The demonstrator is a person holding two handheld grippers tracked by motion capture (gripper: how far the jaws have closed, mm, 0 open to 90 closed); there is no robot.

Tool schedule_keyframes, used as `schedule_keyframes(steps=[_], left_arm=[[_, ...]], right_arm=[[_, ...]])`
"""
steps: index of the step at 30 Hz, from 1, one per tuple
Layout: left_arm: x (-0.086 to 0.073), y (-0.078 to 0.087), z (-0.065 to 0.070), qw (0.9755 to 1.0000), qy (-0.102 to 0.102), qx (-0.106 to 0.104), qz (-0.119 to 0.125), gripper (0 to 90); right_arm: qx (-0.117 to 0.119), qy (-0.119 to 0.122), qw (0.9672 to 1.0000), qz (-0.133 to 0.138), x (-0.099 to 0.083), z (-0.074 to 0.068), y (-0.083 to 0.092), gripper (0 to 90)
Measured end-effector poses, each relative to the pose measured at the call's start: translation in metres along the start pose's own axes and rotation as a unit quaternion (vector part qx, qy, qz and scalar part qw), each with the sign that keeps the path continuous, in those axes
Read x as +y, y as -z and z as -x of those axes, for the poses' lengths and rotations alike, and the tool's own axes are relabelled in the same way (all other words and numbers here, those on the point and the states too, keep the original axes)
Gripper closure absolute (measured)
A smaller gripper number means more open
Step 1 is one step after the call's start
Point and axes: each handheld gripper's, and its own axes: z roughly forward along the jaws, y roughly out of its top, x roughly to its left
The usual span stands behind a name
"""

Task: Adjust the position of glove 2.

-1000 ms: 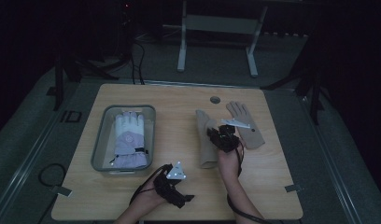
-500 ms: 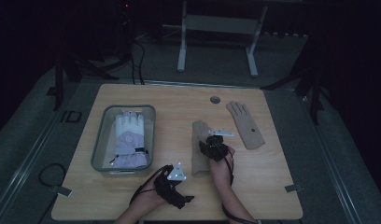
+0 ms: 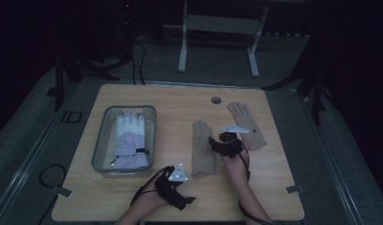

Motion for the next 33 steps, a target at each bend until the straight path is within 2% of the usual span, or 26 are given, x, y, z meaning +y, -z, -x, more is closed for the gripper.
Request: schedule_keyframes(steps=[6,11,14,17,18,22,26,28,33], left_arm=[[0.000,0.000,0.000,1.0000,0.001,0.000,0.000,3.9],[0.000,-0.001,0.000,1.0000,0.002,0.000,0.001,3.8],[0.000,0.000,0.000,1.0000,-0.003,0.000,0.002,3.9],[0.001,-0.001,0.000,1.0000,0.001,-0.002,0.003,3.9],[0.001,-0.001,0.000,1.0000,0.001,-0.002,0.003,3.9],[0.001,-0.001,0.001,1.0000,0.000,-0.002,0.003,3.9],[0.001,-0.001,0.000,1.0000,0.000,-0.004,0.003,3.9],[0.001,-0.001,0.000,1.0000,0.002,-0.008,0.005,3.9],[0.001,-0.001,0.000,1.0000,0.000,-0.008,0.002,3.9]], right_arm=[[-0.014,0.002,0.9998,0.011,0.012,0.041,0.011,50.3],[-0.004,-0.009,0.9995,0.030,0.017,0.074,0.017,49.6],[-0.013,-0.005,0.9993,0.034,0.017,0.092,0.018,49.6],[-0.021,-0.005,0.9991,0.036,0.017,0.108,0.016,49.5],[-0.026,-0.001,0.9991,0.035,0.017,0.112,0.014,49.1],[-0.040,-0.014,0.9989,0.022,0.015,0.127,0.004,49.2],[-0.052,-0.012,0.9986,0.004,0.016,0.140,-0.007,49.2],[-0.039,-0.021,0.9990,-0.004,0.017,0.145,-0.011,48.4],[-0.051,-0.007,0.9986,-0.013,0.023,0.153,-0.018,46.0]])
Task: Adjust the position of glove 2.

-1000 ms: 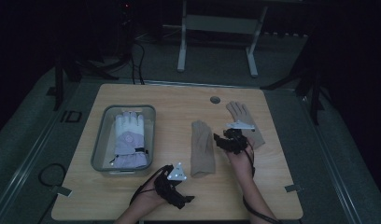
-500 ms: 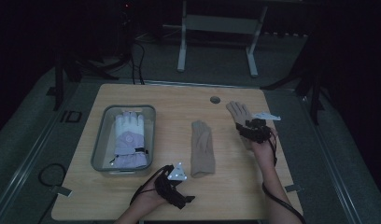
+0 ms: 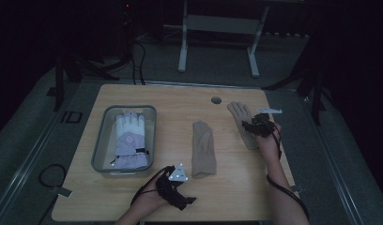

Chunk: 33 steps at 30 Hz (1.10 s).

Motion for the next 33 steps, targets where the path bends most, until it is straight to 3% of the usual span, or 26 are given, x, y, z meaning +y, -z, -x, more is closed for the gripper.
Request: schedule_keyframes(steps=[5,14,17,23,25,27,33], left_arm=[[0.000,0.000,0.000,1.0000,-0.001,-0.001,0.002,3.9],[0.000,0.000,0.001,1.0000,-0.002,-0.001,0.000,3.9],[0.000,0.000,0.001,1.0000,-0.002,-0.001,0.001,3.9],[-0.001,-0.001,0.001,1.0000,-0.002,-0.001,0.000,3.9],[-0.001,-0.001,0.001,1.0000,-0.003,0.000,-0.001,3.9],[-0.001,-0.001,0.001,1.0000,-0.003,0.000,-0.002,3.9],[-0.001,-0.001,0.001,1.0000,-0.002,0.001,-0.003,3.9]], right_arm=[[0.003,0.011,0.9999,-0.008,0.002,0.003,-0.010,44.1],[-0.033,0.018,0.9989,-0.026,-0.001,0.010,-0.024,44.2],[-0.028,0.018,0.9989,-0.033,-0.003,0.013,-0.028,45.5],[-0.006,0.010,0.9995,-0.030,-0.007,0.013,-0.032,56.2],[-0.006,0.012,0.9995,-0.030,-0.008,0.012,-0.031,70.1],[-0.012,0.008,0.9994,-0.032,-0.008,0.009,-0.029,78.3],[-0.025,-0.027,0.9988,-0.032,-0.008,-0.002,-0.021,83.9]])
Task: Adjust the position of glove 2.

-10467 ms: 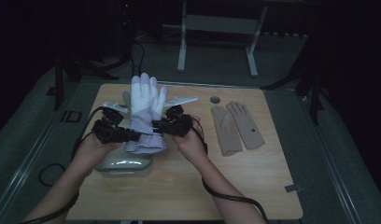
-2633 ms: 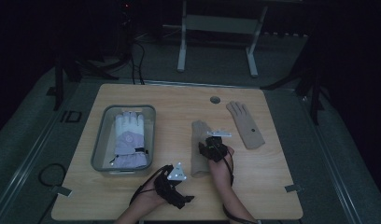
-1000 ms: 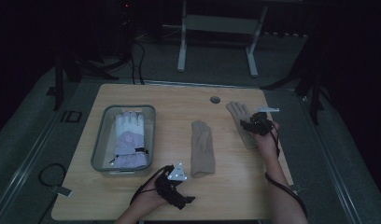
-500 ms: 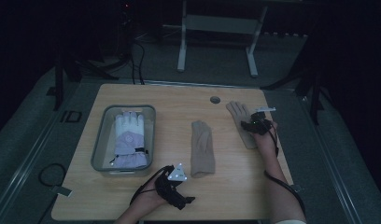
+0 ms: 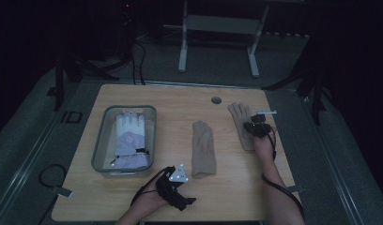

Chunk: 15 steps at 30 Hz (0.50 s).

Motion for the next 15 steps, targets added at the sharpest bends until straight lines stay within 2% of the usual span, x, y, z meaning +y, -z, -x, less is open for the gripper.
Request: schedule_keyframes(steps=[3,4,8,12,15], left_arm=[[0.000,0.000,0.000,1.0000,0.000,0.001,-0.001,3.9],[0.000,0.000,0.000,1.0000,0.000,0.001,-0.001,3.9],[0.000,0.000,0.000,1.0000,-0.001,0.001,-0.002,3.9],[0.000,-0.001,0.000,1.0000,-0.001,0.001,-0.005,3.9],[0.001,0.000,0.001,1.0000,-0.001,0.001,-0.003,3.9]], right_arm=[[0.000,-0.011,0.9999,0.008,0.001,-0.003,0.006,84.1],[0.002,-0.024,0.9996,0.017,0.002,-0.005,0.011,84.1],[-0.001,-0.036,0.9988,0.033,0.007,-0.010,0.028,84.1],[-0.010,-0.040,0.9978,0.051,0.011,-0.016,0.049,84.1],[-0.010,-0.053,0.9964,0.066,0.011,-0.018,0.068,84.1]])
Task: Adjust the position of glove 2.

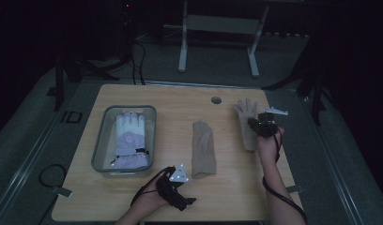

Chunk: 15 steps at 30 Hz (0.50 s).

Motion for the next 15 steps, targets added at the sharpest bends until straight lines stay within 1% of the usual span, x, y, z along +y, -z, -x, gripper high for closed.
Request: schedule_keyframes(steps=[3,5,7,8,9,12,13,14,15], left_arm=[[0.000,0.000,0.000,1.0000,-0.001,0.002,-0.002,3.9],[0.000,0.000,0.000,1.0000,0.000,0.001,-0.002,3.9],[0.000,0.000,0.000,1.0000,0.000,0.001,0.001,3.9],[0.000,0.000,0.000,1.0000,0.000,0.002,-0.001,3.9],[0.000,0.000,0.000,1.0000,-0.001,0.002,-0.001,3.9],[0.000,0.000,0.000,1.0000,0.000,0.002,0.000,3.9],[0.000,0.000,0.000,1.0000,0.000,0.002,0.000,3.9],[0.000,0.000,0.000,1.0000,0.000,0.002,0.000,3.9],[0.000,0.000,0.000,1.0000,0.001,0.002,0.000,3.9]], right_arm=[[-0.002,-0.011,0.9999,0.008,-0.002,-0.001,0.017,84.0],[-0.011,-0.013,0.9998,0.011,-0.006,-0.002,0.027,84.0],[-0.008,-0.021,0.9997,0.012,-0.011,-0.002,0.037,84.0],[-0.015,-0.020,0.9996,0.012,-0.015,-0.003,0.042,84.0],[-0.015,-0.020,0.9996,0.011,-0.019,-0.003,0.047,84.0],[-0.020,-0.027,0.9993,0.014,-0.027,-0.003,0.056,84.0],[-0.022,-0.025,0.9994,0.009,-0.030,-0.003,0.059,83.9],[-0.025,-0.024,0.9993,0.012,-0.033,-0.003,0.061,83.9],[-0.025,-0.024,0.9994,0.009,-0.035,-0.003,0.062,83.9]])
